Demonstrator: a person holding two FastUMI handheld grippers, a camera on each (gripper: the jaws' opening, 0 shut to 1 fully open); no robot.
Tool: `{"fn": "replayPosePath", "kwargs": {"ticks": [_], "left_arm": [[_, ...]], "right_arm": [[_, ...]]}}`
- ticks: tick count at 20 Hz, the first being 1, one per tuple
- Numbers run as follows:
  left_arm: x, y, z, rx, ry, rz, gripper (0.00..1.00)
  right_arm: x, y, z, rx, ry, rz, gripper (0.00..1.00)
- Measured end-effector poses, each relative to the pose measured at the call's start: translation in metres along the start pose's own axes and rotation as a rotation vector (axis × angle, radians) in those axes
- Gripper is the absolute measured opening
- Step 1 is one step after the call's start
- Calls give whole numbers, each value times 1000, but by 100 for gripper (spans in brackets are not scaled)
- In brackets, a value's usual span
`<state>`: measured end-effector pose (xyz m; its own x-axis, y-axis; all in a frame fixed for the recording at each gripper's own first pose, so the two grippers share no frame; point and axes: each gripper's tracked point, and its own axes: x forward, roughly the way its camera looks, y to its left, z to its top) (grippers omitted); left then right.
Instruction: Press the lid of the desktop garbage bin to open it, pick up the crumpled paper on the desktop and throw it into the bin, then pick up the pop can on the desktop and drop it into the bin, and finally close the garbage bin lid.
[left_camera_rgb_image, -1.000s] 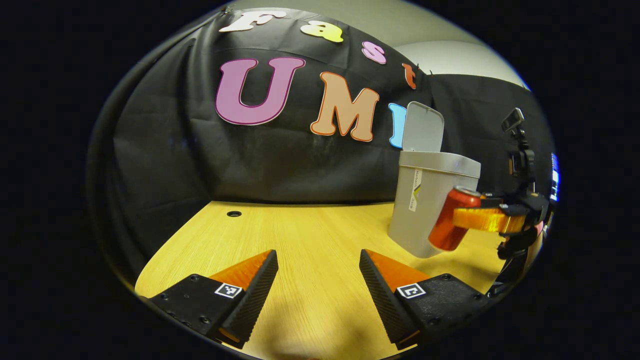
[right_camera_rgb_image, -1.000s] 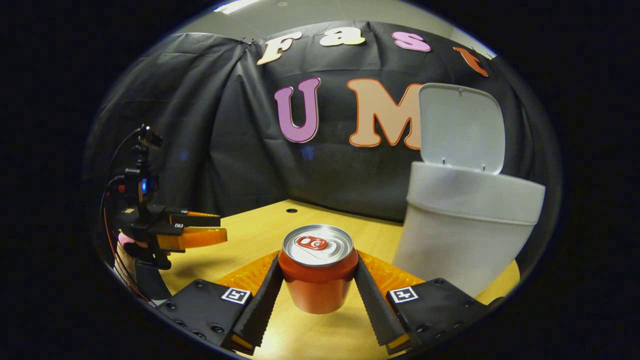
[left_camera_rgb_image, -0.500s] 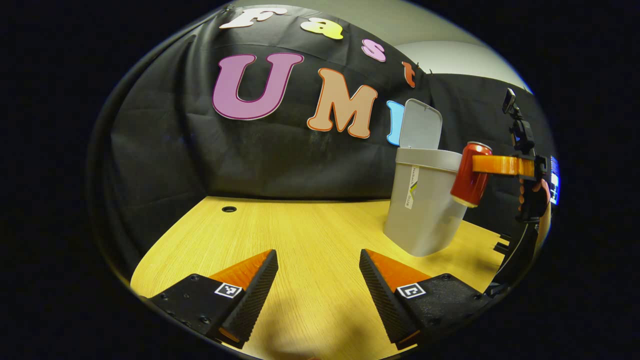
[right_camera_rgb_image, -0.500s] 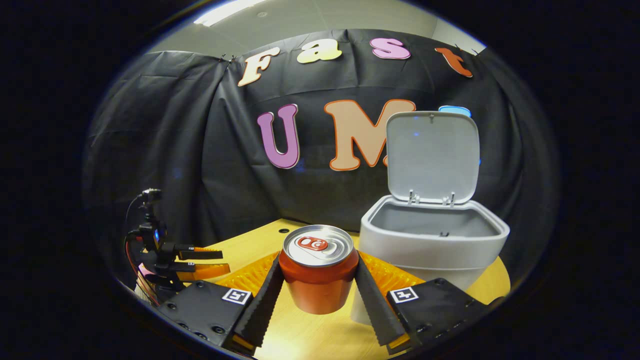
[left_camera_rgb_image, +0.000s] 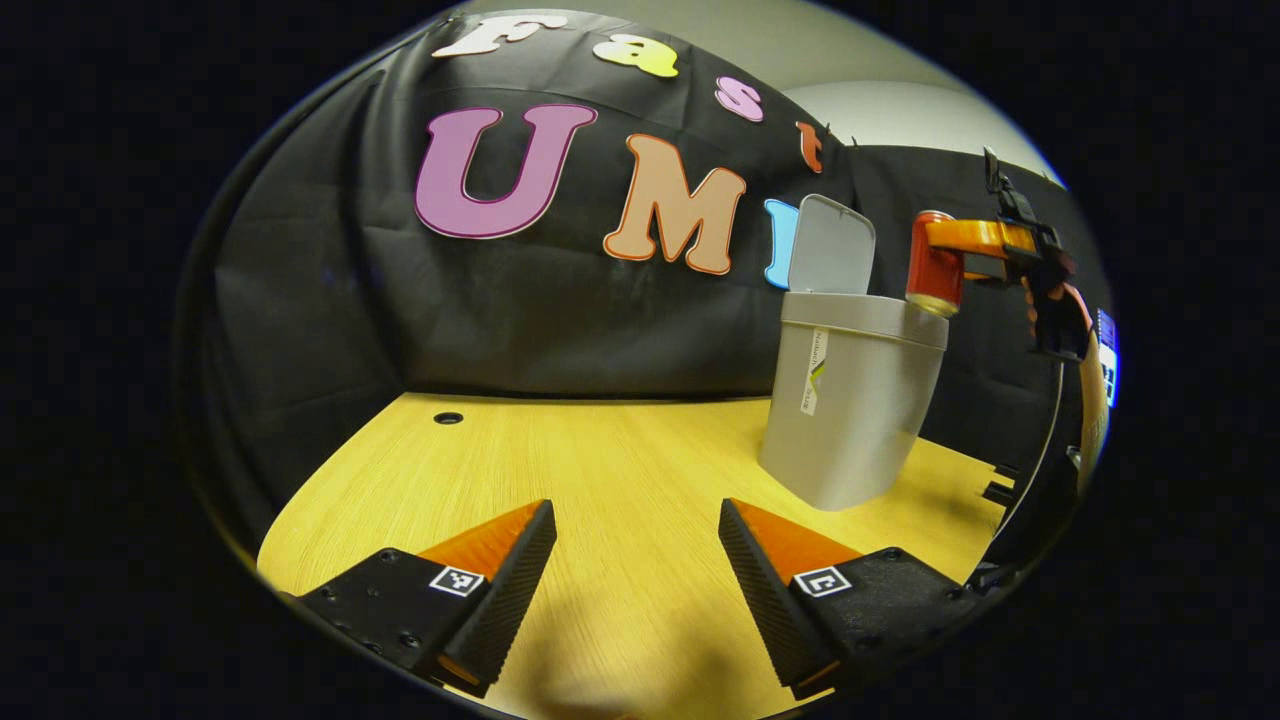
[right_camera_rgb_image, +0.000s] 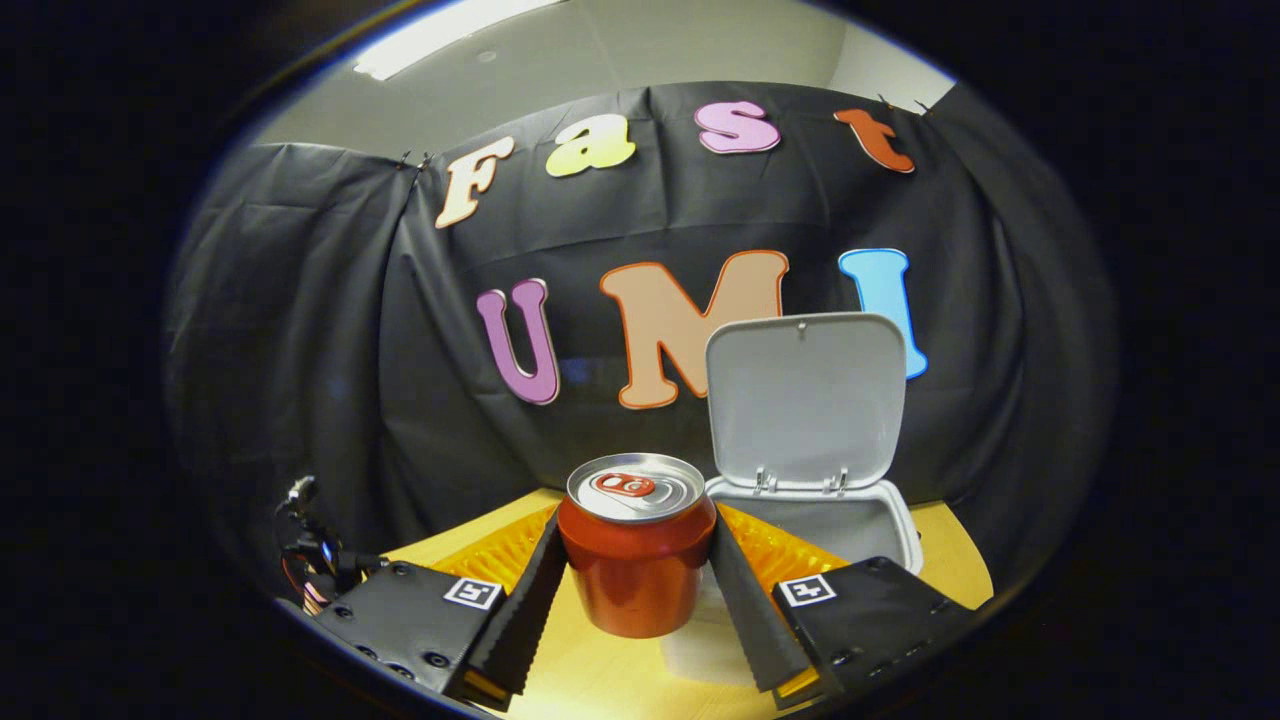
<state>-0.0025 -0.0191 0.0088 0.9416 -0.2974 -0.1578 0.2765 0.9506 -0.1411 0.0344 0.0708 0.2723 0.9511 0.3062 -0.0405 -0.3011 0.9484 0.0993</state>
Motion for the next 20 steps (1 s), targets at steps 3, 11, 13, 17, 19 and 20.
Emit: {"fn": "replayPosePath", "kwargs": {"ticks": [3,11,13,17,19,20], "left_arm": [[2,-2,-2,-3,7,-4,96],[5,-2,-5,-7,18,-7,96],[5,-1,-6,-7,20,-7,96],[5,0,-6,-8,21,-5,96],[6,-1,-7,-10,21,-7,96],[6,-1,-8,-9,22,-7,96]], "right_arm": [[10,-22,23,23,-28,-39,85],[43,-89,5,-31,43,-196,85],[51,-94,1,-30,58,-205,84],[59,-103,-6,-45,87,-230,86],[59,-105,-5,-56,90,-243,89],[60,-105,-2,-61,90,-244,91]]}}
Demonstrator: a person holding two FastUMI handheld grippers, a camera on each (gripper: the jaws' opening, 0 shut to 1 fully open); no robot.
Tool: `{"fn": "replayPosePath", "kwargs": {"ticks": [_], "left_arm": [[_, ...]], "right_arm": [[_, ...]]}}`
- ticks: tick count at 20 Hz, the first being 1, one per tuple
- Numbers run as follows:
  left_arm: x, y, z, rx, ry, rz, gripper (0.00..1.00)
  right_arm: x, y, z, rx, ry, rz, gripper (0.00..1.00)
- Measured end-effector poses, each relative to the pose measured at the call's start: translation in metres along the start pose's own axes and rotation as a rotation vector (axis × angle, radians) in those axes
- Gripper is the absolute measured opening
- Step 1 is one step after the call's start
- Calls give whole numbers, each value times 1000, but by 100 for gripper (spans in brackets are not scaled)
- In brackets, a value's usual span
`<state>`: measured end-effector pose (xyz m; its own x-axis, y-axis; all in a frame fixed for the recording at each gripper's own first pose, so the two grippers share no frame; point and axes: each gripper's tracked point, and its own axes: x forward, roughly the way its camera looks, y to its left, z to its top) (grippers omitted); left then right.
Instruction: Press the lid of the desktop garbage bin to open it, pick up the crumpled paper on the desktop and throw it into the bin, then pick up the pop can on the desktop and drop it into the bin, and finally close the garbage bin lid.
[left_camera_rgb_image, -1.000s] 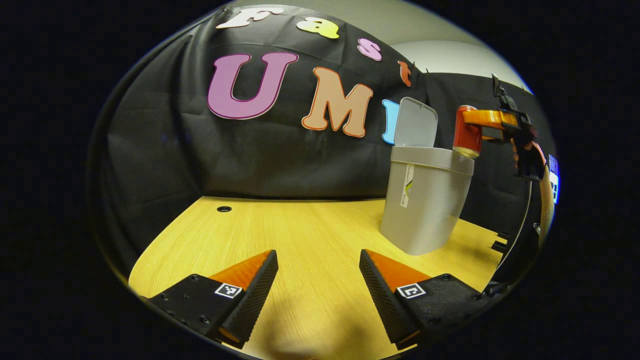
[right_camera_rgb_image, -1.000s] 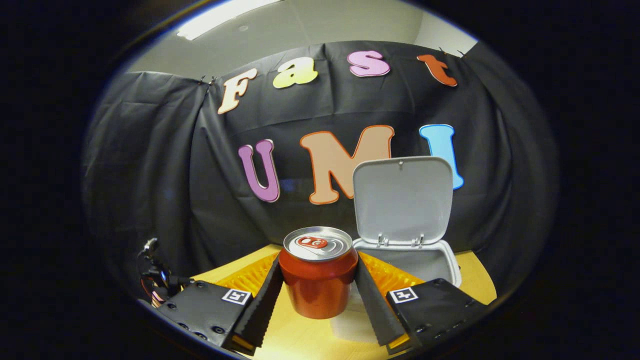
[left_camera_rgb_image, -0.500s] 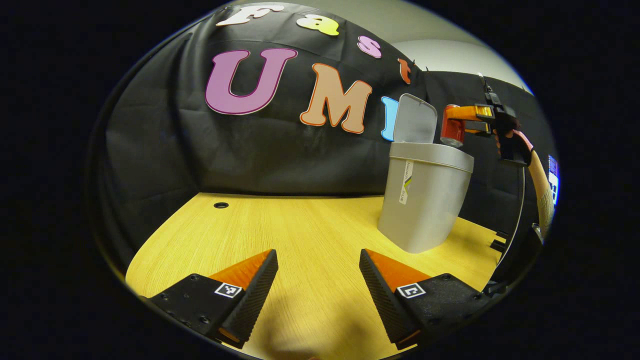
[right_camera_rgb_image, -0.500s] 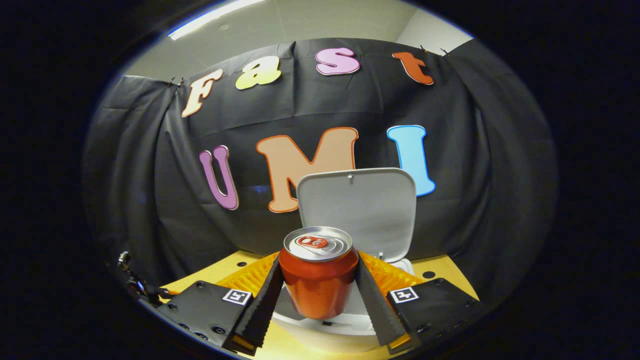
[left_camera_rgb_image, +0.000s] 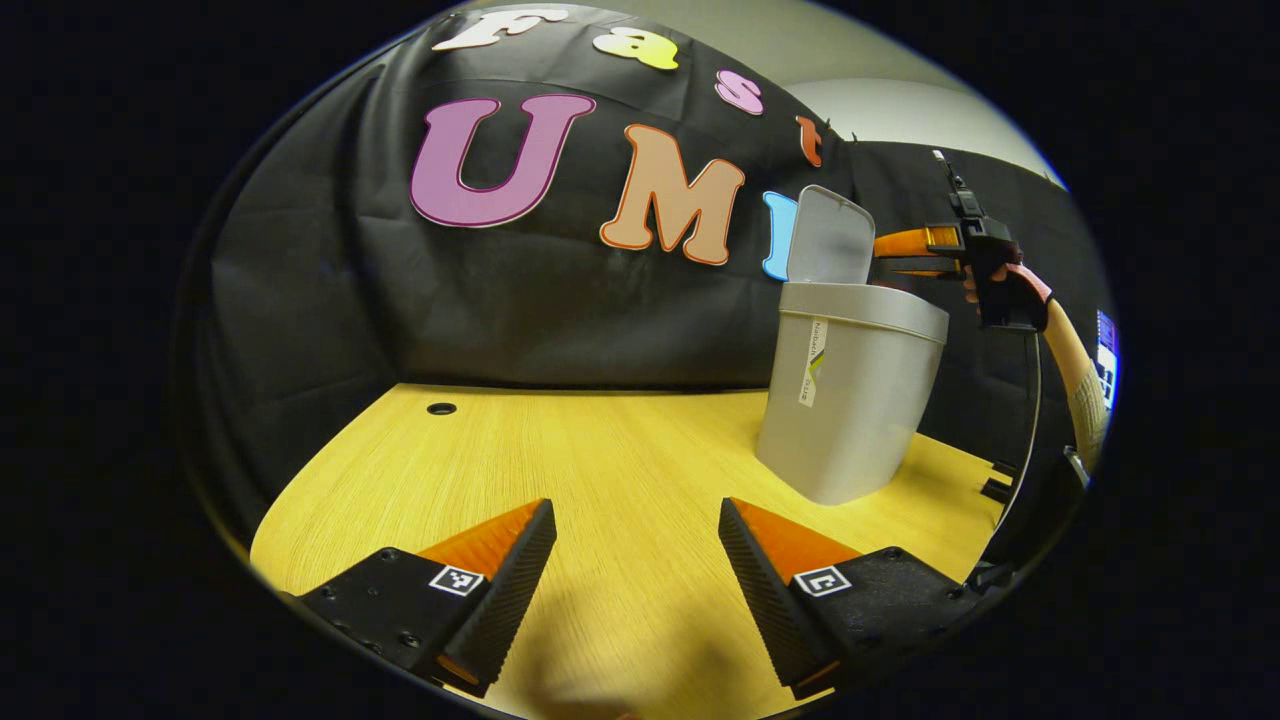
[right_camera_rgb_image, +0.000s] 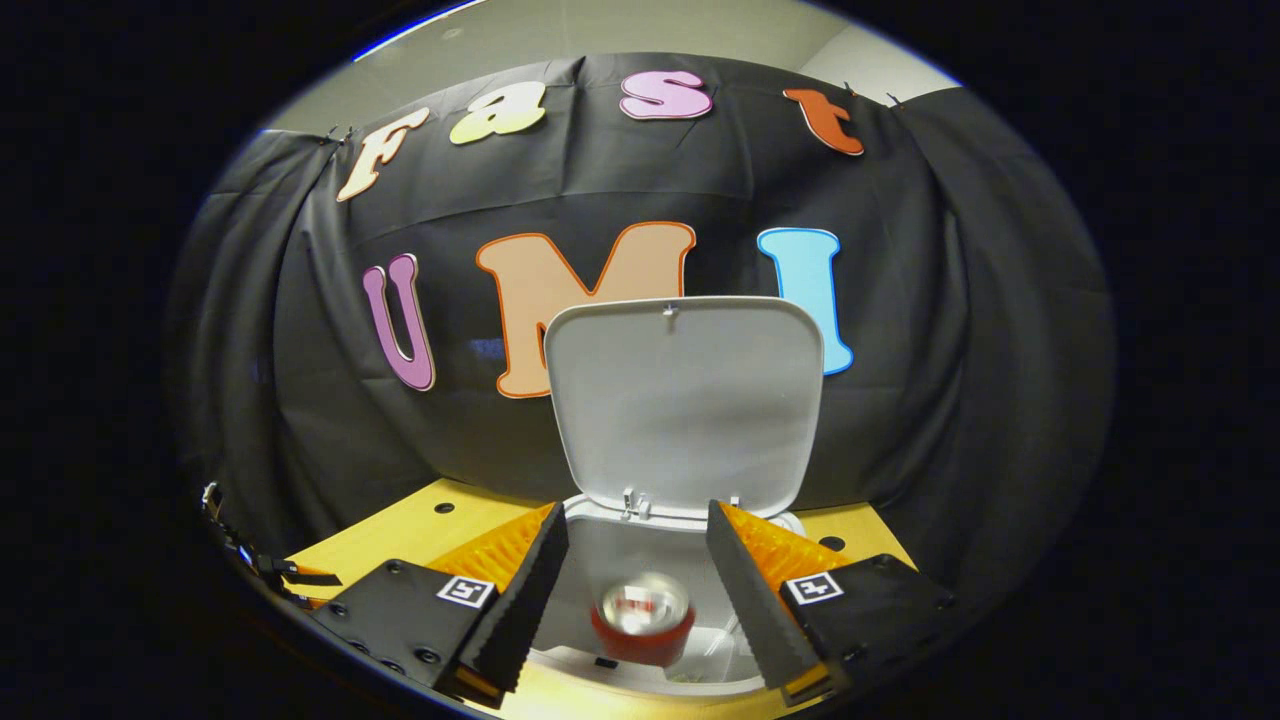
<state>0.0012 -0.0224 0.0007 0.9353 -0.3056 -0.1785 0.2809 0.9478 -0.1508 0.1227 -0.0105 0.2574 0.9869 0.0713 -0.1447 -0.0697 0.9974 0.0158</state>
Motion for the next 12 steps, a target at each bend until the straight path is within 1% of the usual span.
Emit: {"fn": "replayPosePath", "kwargs": {"ticks": [2,10,12], "left_arm": [[1,0,0,4,4,1,96],[1,-5,-1,16,6,-9,96],[2,-5,-2,17,7,-11,96]], "right_arm": [[-2,1,7,-12,-3,-4,95],[3,-4,75,-67,-62,-56,97],[5,1,92,-61,-73,-53,98]]}}
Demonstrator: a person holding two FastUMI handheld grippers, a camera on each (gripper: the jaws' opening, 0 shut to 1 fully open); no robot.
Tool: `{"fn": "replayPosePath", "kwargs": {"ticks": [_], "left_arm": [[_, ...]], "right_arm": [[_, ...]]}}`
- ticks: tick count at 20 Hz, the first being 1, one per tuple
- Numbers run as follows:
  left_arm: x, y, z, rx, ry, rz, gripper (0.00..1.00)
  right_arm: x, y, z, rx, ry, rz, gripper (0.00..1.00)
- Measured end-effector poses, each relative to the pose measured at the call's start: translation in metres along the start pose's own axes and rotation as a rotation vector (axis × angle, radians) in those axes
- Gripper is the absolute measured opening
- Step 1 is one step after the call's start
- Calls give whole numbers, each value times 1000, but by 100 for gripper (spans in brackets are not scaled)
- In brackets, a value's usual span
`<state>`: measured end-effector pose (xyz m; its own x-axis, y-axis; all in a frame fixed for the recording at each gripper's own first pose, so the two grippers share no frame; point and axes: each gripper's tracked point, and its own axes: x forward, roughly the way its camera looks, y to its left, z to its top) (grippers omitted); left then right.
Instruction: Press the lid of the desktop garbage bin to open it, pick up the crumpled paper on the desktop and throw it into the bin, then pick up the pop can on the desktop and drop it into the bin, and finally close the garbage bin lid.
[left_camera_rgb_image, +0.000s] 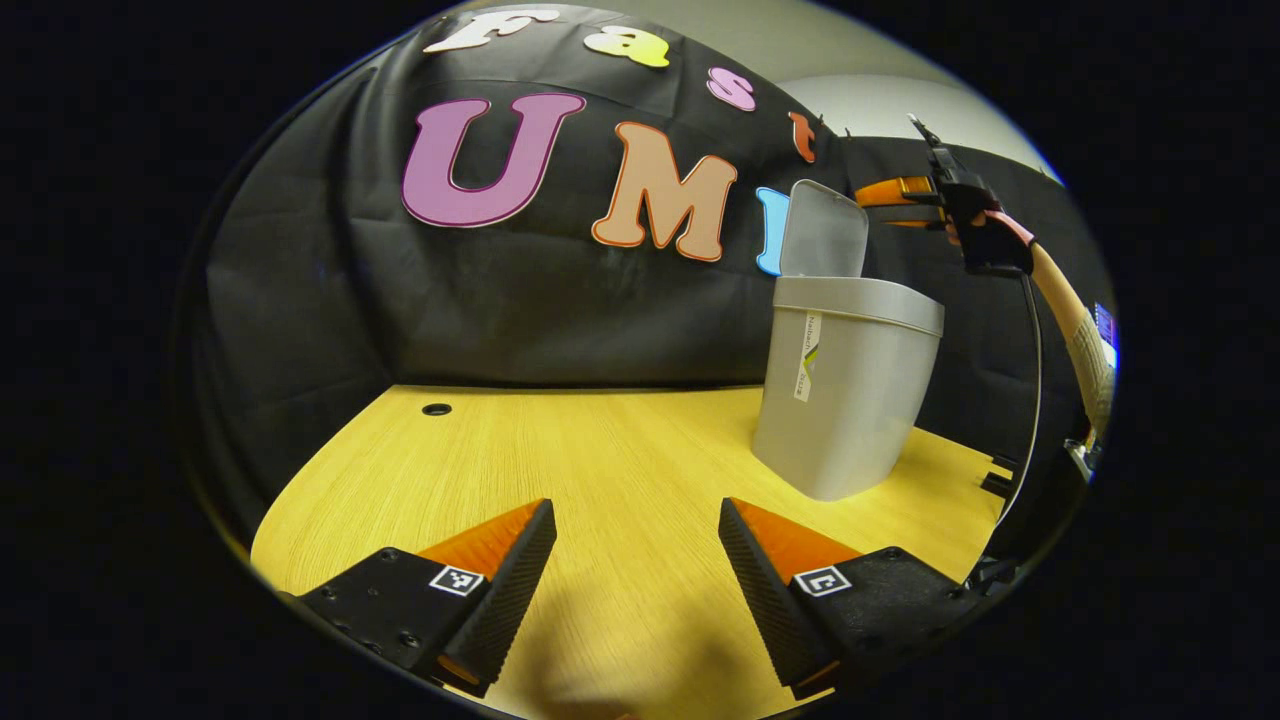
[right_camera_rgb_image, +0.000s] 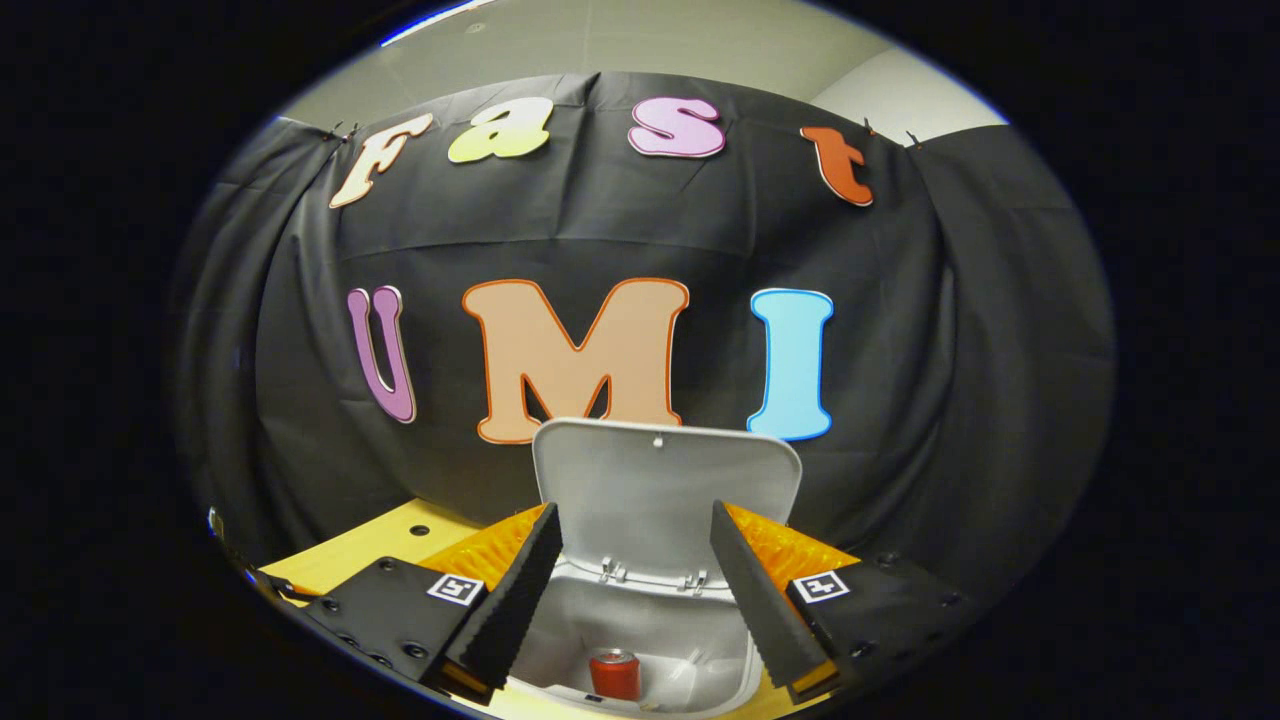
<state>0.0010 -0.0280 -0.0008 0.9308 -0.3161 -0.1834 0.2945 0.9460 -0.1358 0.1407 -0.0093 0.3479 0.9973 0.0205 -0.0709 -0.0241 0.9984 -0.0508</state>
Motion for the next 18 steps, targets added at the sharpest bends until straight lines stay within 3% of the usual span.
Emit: {"fn": "replayPosePath", "kwargs": {"ticks": [8,18], "left_arm": [[1,4,-3,-8,6,6,96],[1,4,-2,-2,6,8,96]], "right_arm": [[28,1,65,36,-73,-26,96],[75,-19,53,70,-68,-104,96]]}}
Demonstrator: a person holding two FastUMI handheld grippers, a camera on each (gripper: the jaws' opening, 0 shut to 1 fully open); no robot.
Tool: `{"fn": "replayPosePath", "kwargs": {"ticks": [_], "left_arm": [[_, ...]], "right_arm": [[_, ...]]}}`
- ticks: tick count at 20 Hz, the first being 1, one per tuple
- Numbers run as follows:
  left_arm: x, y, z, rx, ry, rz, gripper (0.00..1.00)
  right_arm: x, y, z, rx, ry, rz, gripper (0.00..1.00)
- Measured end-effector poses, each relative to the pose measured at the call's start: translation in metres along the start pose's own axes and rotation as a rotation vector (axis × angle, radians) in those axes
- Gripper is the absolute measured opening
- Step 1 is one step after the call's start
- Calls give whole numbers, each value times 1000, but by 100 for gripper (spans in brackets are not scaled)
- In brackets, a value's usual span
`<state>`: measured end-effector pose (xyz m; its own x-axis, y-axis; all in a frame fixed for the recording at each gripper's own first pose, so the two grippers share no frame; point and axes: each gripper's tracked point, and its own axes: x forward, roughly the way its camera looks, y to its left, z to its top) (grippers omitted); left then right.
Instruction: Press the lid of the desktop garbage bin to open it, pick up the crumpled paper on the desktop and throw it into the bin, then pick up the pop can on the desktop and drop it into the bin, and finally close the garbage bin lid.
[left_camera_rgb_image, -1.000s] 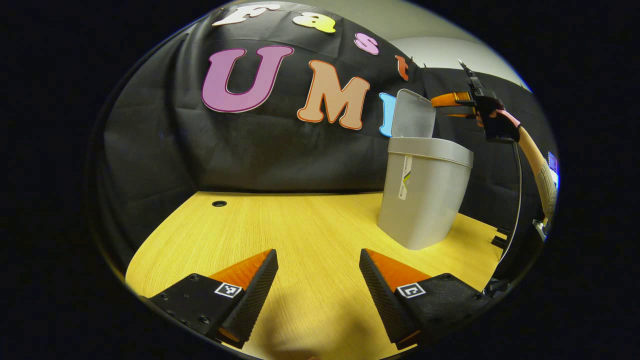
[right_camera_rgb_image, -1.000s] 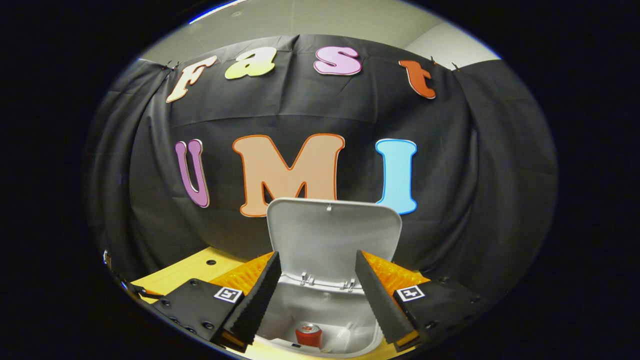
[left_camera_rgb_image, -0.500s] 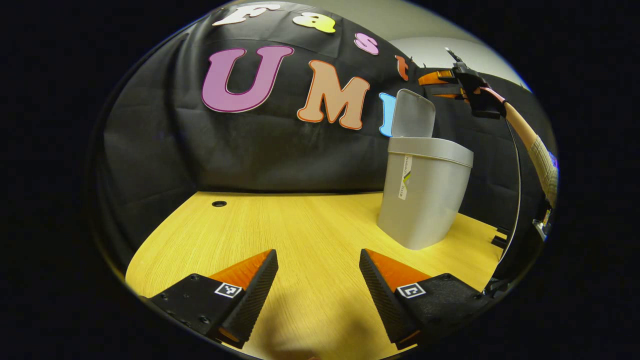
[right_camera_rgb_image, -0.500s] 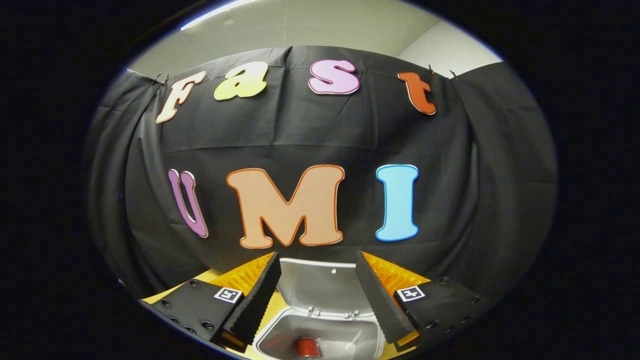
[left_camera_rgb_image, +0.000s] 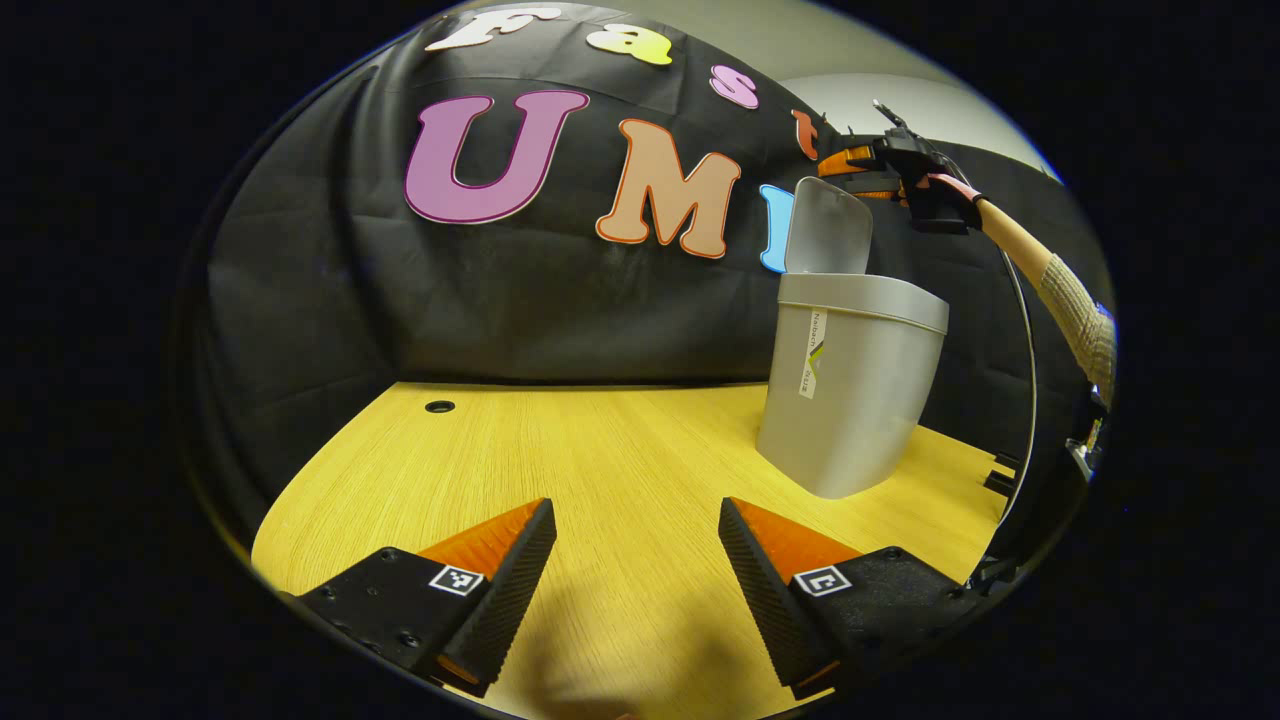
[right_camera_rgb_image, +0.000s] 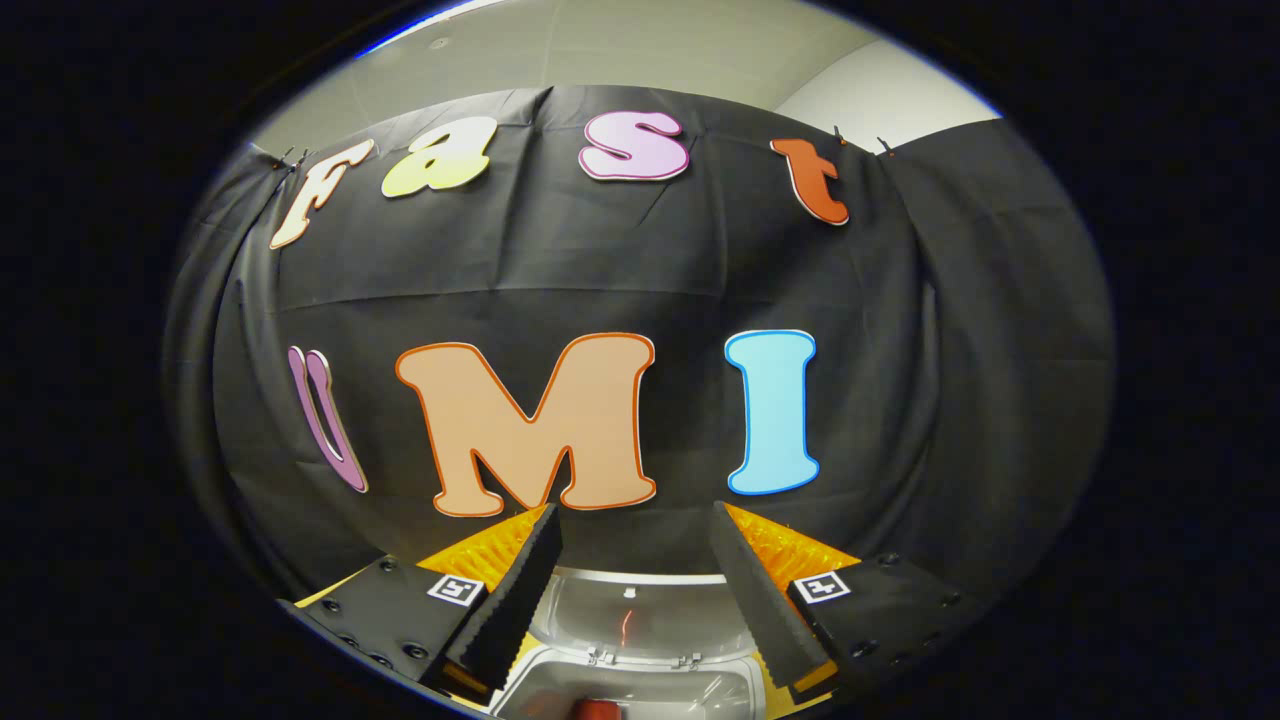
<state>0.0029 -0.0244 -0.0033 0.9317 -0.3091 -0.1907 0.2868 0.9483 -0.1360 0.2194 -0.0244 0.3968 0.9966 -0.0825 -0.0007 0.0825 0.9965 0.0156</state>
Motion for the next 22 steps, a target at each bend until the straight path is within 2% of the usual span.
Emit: {"fn": "replayPosePath", "kwargs": {"ticks": [4,9,16,20,22], "left_arm": [[1,-2,-2,0,6,-2,96],[2,-5,-2,8,8,-6,96],[4,-12,-3,25,7,-10,96],[4,-22,-2,26,1,-30,96],[5,-20,-2,29,2,-25,96]], "right_arm": [[5,2,-12,5,28,-5,96],[-10,4,-12,-23,11,7,97],[-68,9,-35,-23,-27,72,96],[-107,11,-65,-52,-56,77,95],[-124,12,-84,-80,-56,77,98]]}}
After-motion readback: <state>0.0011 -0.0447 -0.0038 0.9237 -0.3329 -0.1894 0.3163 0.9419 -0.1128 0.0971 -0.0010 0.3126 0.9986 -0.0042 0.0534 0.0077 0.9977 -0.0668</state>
